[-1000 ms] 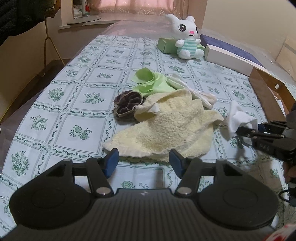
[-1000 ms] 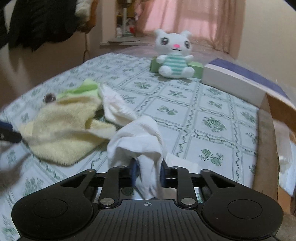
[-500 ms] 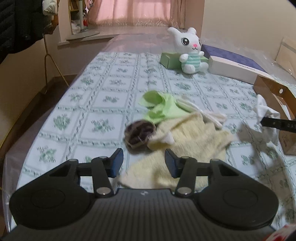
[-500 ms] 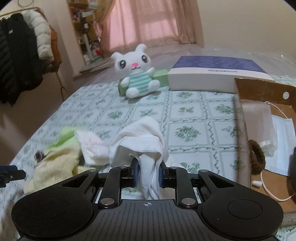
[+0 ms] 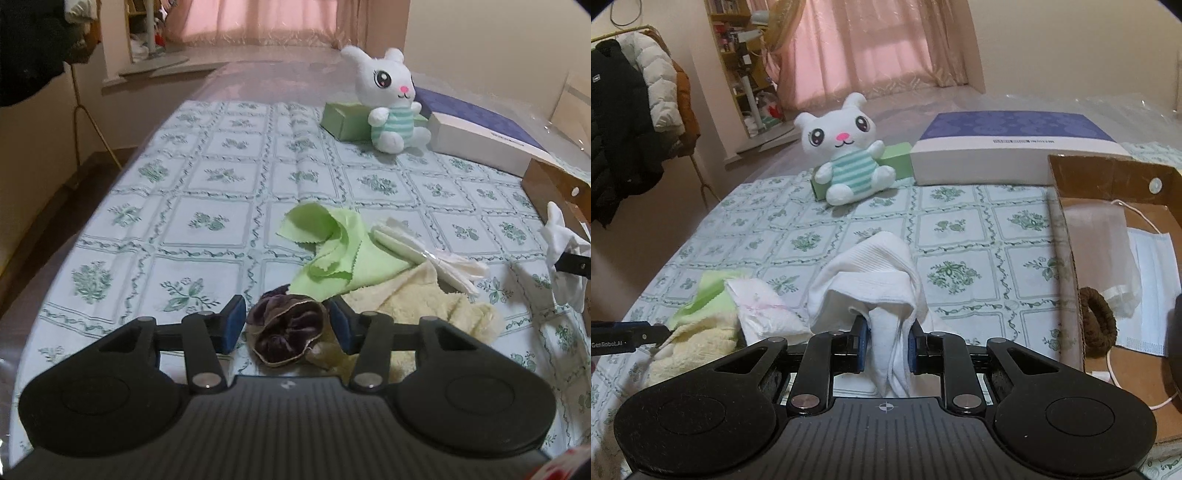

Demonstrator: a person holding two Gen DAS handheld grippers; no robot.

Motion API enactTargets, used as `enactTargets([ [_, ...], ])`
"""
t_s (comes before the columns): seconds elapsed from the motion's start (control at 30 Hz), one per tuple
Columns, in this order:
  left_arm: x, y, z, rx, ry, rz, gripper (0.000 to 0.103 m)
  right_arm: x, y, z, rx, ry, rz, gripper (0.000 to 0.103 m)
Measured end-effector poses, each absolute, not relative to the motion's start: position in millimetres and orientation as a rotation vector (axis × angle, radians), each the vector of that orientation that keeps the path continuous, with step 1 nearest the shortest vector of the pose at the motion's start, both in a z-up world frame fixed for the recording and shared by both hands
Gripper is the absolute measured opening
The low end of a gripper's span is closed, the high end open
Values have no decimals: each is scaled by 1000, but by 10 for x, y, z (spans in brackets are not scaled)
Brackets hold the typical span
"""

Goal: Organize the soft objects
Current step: 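Grasp the white cloth with the right gripper while the left grasps the dark scrunchie, then carry the white cloth and dark scrunchie into the cardboard box and open both grippers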

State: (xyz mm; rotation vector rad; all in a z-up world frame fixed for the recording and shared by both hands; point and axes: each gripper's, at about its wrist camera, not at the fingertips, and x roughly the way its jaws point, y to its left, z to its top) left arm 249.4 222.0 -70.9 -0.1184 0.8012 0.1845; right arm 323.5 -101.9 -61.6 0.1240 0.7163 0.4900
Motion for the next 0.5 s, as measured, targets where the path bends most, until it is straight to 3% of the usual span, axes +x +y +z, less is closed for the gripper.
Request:
enactTargets([
  [0.13,2537,2255,-811,-120,824,196,47,3250,-1039,-646,126,724,483,21],
  [0.3,2502,2275,-850,-124,822,192,27,3250,-1054,-651,133,728,482,21],
  [0.5,2382,2291,-765,-129,801,201,20,3203,-1072,-613,152,724,497,21],
])
